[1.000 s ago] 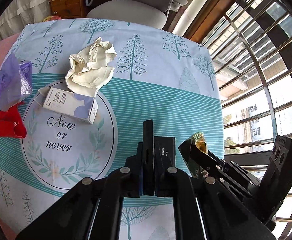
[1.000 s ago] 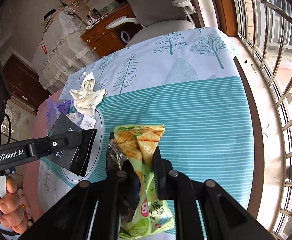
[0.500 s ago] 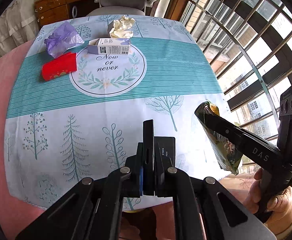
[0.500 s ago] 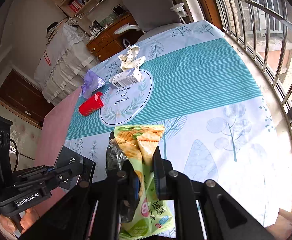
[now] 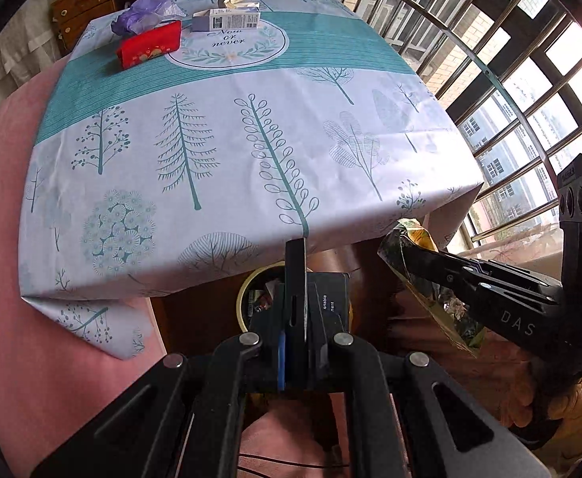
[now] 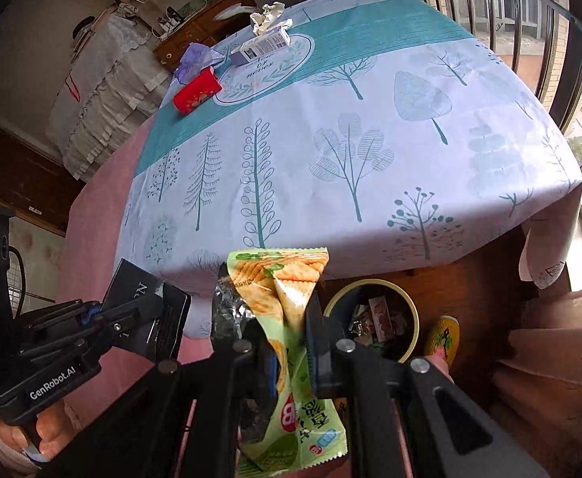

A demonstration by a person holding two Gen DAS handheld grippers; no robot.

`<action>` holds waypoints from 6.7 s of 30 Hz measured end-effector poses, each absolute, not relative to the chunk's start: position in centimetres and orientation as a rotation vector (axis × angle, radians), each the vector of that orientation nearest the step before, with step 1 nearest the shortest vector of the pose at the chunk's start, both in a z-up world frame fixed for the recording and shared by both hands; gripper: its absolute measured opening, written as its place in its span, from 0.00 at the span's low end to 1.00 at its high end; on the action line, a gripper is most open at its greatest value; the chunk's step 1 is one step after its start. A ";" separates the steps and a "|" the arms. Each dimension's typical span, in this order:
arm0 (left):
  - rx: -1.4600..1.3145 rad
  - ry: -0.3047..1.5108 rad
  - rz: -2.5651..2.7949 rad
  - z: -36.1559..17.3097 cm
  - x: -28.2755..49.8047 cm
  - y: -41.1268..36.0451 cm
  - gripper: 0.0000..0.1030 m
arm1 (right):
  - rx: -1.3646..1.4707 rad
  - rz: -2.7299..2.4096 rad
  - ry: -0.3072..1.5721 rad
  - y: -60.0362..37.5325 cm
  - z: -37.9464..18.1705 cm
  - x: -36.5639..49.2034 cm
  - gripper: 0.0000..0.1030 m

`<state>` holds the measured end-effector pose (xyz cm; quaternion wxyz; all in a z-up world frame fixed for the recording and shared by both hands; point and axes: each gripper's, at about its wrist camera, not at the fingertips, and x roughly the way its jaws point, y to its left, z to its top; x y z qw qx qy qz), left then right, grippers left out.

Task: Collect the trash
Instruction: 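Carry the snack bag and black card down over the trash bin, then open both grippers to drop the bag and card into the bin, then raise both tools away from the bin back over the table, then grasp the red envelope with the left gripper while the right gripper grasps the purple bag, then carry the red envelope and purple bag down over the trash bin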

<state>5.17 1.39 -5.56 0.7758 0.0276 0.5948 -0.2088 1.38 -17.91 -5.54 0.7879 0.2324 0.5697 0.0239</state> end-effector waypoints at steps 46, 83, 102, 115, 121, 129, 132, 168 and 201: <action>-0.024 1.481 -0.130 -39.2 4.1 -0.9 0.56 | 0.562 -0.119 1.541 -20.6 -42.1 -0.9 0.43; 0.239 0.979 -0.027 3.4 1.6 -0.6 0.89 | 0.373 0.168 1.092 -21.4 -2.1 0.9 0.43; 0.080 1.008 -0.086 7.9 13.0 4.5 0.88 | 0.376 0.190 0.913 -21.1 4.7 11.2 0.43; 0.109 1.192 -0.290 1.0 34.1 12.1 0.88 | 0.502 -0.013 0.993 -16.8 -0.3 25.9 0.43; 0.193 1.285 -0.429 -3.8 42.0 12.2 0.88 | 0.547 -0.103 1.042 -15.0 -2.7 31.0 0.43; 0.337 1.375 -0.597 -10.1 46.7 9.7 0.88 | 0.534 -0.162 1.097 -13.3 -4.9 34.8 0.43; 0.349 1.402 -0.609 -12.0 47.6 8.8 0.88 | 0.529 -0.173 1.115 -12.8 -5.5 35.5 0.43; -0.189 1.308 -0.299 -8.6 47.5 25.4 0.14 | 0.165 0.118 1.167 -1.2 -8.3 51.6 0.81; -0.210 1.219 -0.204 -2.7 32.9 17.6 0.14 | 0.300 0.285 1.174 -7.0 -2.1 33.3 0.15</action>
